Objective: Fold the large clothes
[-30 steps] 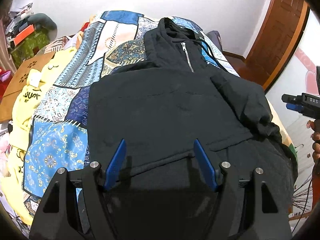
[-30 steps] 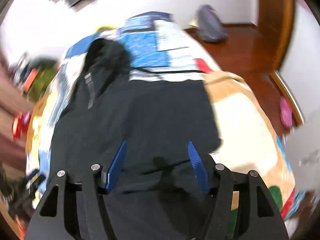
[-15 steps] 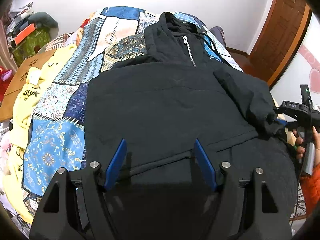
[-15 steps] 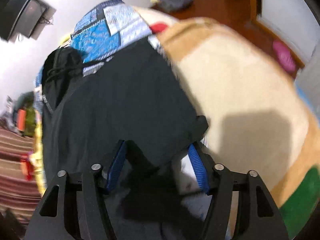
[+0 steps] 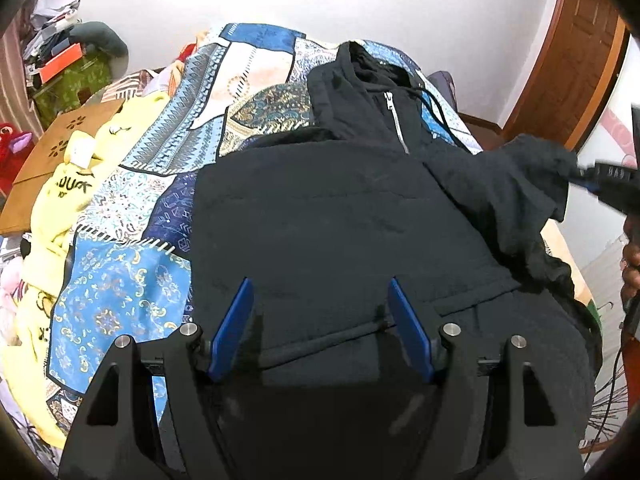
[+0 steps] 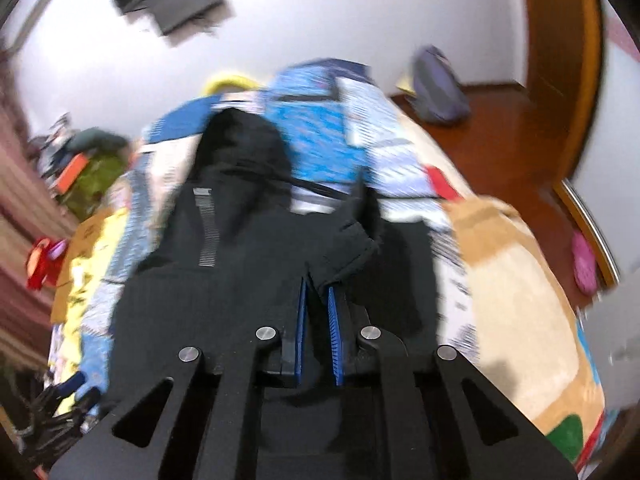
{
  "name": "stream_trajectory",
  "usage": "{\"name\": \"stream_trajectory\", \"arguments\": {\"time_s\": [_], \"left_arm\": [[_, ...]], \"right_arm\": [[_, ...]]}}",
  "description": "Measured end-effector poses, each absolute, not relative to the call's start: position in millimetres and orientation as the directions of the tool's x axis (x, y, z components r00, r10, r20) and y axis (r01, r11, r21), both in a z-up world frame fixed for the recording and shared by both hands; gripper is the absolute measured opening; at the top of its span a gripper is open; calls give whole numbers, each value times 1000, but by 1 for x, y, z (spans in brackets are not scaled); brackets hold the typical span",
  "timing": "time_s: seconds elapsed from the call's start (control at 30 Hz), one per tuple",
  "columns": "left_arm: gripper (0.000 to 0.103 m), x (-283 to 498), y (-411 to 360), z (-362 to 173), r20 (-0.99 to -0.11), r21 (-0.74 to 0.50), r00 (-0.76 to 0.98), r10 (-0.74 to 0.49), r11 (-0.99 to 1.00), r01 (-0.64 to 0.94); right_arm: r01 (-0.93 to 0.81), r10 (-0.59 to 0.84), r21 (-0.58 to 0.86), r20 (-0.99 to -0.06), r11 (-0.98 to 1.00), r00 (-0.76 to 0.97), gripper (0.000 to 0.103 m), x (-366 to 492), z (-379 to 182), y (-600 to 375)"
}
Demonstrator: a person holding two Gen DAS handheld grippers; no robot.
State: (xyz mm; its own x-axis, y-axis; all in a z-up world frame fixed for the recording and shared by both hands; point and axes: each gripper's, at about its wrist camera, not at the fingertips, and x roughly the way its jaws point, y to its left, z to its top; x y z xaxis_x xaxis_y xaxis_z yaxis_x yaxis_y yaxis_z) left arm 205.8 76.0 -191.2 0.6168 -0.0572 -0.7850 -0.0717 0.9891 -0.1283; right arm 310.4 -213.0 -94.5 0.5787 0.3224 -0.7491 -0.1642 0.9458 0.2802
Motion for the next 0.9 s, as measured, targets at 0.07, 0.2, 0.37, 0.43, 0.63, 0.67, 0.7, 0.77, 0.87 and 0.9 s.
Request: {"name": "stream_trajectory", "arguments": {"time_s": [0.07,0.2,0.37,0.43,0.63,0.67,0.7,0.77,0.87,0.9], "left_arm": [[69,201,80,-187,-774,-129,630,-56,989,-71],[69,193,92,-180,-759,-135,649,-50,987,-81],[69,184,110,-175,-751,-152,660,-39,982,-115],[69,181,115,-175,-749,-155,661,-34,980,-126],[69,178,119,-179,-756,-200,651,-68,971,-131],[69,178,119,-181,-759,-215,646,-82,968,-129],[69,179,118,-182,-762,-231,641,-99,965,-126],[69,182,115,-186,-766,-266,628,-140,957,-112],[69,189,112,-192,-770,-345,599,-221,933,-99],[69,190,112,-194,-767,-377,591,-250,921,-99]], "right_arm": [[-223,368,293,-733,930,572,9,310,-86,-189],[-369,484,325,-697,871,529,8,299,-68,-131],[-531,585,336,-696,778,417,9,280,-59,-76],[-570,574,295,-714,767,401,11,271,-58,-61],[-588,527,220,-737,779,423,54,259,-59,-60],[-582,516,204,-735,787,440,57,258,-57,-66],[-576,506,194,-736,794,449,59,258,-55,-70],[-559,490,187,-739,808,462,60,259,-52,-77],[-518,437,153,-756,842,487,60,266,-56,-95],[-503,414,136,-765,853,494,60,268,-60,-101]]}}
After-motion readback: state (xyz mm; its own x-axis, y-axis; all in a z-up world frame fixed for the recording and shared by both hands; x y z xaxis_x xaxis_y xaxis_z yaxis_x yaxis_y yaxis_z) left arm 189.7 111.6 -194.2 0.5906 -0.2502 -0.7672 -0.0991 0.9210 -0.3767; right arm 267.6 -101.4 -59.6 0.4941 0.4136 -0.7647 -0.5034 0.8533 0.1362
